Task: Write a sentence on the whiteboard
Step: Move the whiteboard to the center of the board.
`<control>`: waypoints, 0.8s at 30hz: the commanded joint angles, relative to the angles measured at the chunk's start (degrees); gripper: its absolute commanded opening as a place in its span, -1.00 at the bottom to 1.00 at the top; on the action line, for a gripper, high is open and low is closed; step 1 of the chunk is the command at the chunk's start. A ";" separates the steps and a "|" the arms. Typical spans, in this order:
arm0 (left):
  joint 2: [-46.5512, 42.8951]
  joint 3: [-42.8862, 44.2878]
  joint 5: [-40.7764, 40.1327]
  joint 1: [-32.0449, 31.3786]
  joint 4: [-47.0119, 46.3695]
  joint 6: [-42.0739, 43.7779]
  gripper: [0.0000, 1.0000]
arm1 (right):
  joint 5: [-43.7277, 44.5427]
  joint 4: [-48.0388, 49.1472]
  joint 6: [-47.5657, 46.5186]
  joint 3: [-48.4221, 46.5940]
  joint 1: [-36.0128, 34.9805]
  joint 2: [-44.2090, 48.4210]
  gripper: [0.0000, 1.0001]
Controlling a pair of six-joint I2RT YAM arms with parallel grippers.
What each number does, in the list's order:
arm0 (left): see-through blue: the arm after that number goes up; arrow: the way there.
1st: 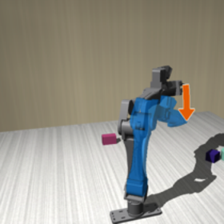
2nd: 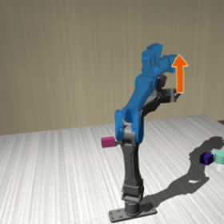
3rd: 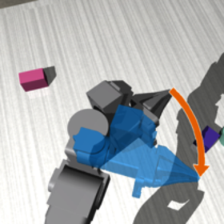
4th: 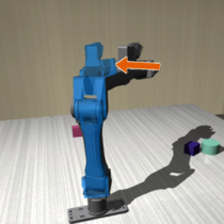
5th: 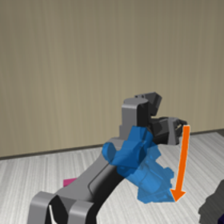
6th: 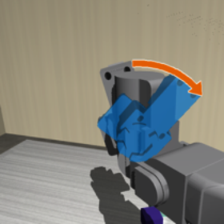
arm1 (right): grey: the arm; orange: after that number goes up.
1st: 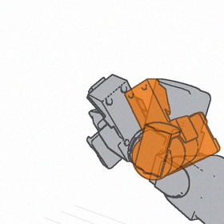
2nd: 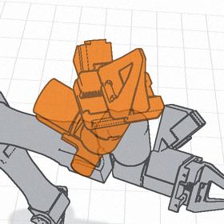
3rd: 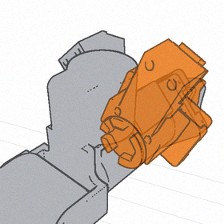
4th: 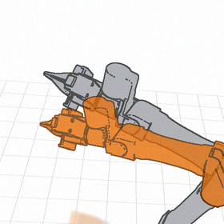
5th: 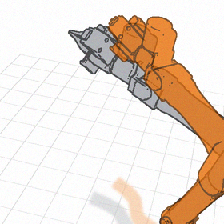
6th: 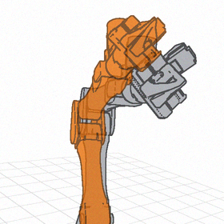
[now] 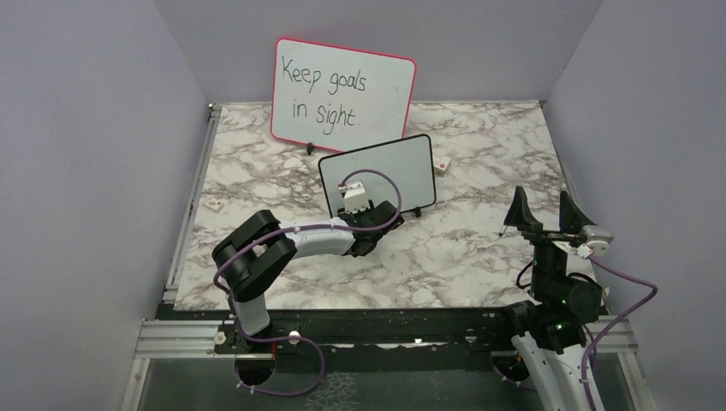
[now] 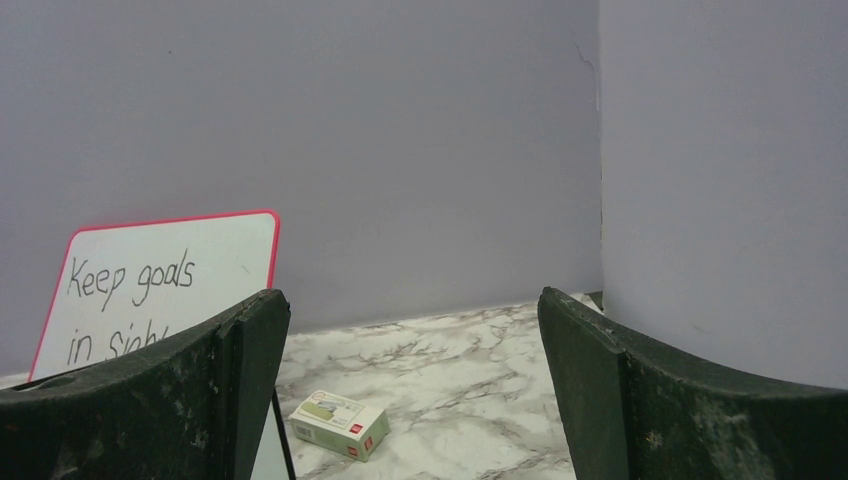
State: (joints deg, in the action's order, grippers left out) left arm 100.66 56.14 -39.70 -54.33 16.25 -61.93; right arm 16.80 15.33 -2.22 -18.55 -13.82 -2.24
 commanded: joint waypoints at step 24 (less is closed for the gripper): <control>-35.71 -0.88 9.44 4.05 9.72 31.95 0.98 | 5.71 -30.03 19.33 -20.90 -0.33 -24.36 1.00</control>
State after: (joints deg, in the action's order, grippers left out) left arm 67.85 52.07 -34.13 -52.01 23.42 -40.18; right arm 20.29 -3.84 11.77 -34.44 -13.89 -22.52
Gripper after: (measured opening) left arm 0.988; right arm 0.998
